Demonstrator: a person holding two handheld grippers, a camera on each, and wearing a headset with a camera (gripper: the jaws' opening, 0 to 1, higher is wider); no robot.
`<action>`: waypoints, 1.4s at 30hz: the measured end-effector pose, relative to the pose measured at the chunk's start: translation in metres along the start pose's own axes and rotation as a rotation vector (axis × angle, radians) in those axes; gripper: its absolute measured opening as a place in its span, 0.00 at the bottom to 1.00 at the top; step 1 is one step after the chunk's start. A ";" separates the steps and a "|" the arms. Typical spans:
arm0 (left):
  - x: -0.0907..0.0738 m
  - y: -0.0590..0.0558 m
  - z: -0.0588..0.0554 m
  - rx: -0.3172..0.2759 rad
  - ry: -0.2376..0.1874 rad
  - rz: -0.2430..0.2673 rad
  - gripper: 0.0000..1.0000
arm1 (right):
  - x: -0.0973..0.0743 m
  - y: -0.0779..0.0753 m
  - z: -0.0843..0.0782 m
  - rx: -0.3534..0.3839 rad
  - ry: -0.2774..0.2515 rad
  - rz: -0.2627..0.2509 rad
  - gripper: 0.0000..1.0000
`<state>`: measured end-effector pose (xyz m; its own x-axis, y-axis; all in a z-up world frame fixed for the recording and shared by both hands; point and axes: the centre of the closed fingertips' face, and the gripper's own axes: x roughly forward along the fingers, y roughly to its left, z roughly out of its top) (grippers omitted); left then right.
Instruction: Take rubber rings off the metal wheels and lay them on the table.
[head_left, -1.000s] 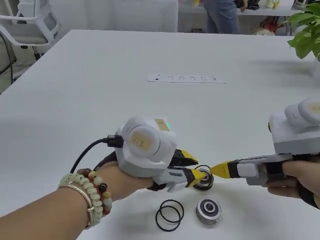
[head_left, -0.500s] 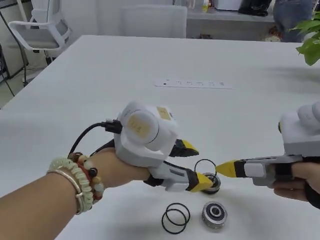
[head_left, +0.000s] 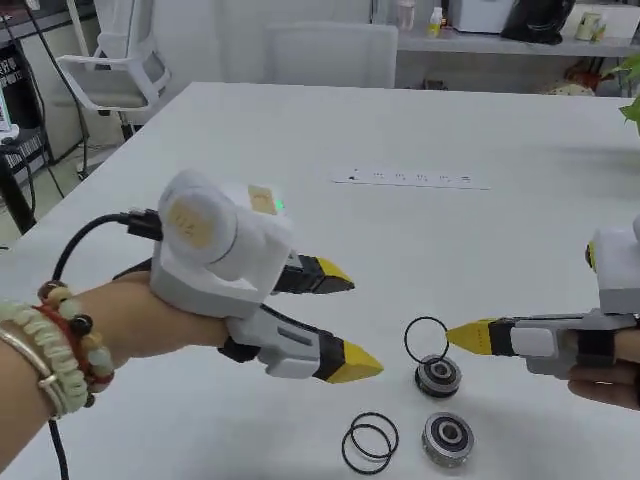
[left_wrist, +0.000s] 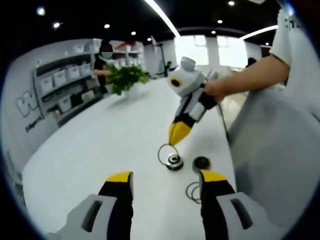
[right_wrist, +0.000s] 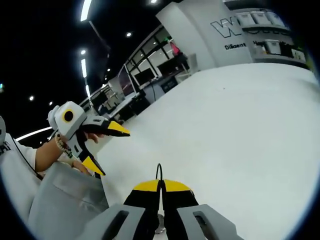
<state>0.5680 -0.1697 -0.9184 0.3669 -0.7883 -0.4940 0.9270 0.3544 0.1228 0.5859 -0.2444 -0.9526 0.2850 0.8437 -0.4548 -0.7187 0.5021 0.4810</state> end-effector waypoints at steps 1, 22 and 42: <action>-0.008 0.000 -0.001 -0.003 -0.003 0.017 0.54 | 0.001 0.003 0.001 -0.008 0.003 0.010 0.00; -0.091 -0.033 -0.075 -0.201 0.036 0.211 0.64 | 0.026 0.032 -0.018 -0.133 0.123 0.109 0.00; -0.090 -0.040 -0.082 -0.328 -0.021 0.262 0.64 | 0.050 0.025 -0.043 -0.194 0.251 0.092 0.00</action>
<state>0.4915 -0.0720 -0.9496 0.5919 -0.6586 -0.4646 0.7288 0.6835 -0.0404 0.5552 -0.1978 -0.9961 0.0653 0.7988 -0.5980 -0.8486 0.3598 0.3879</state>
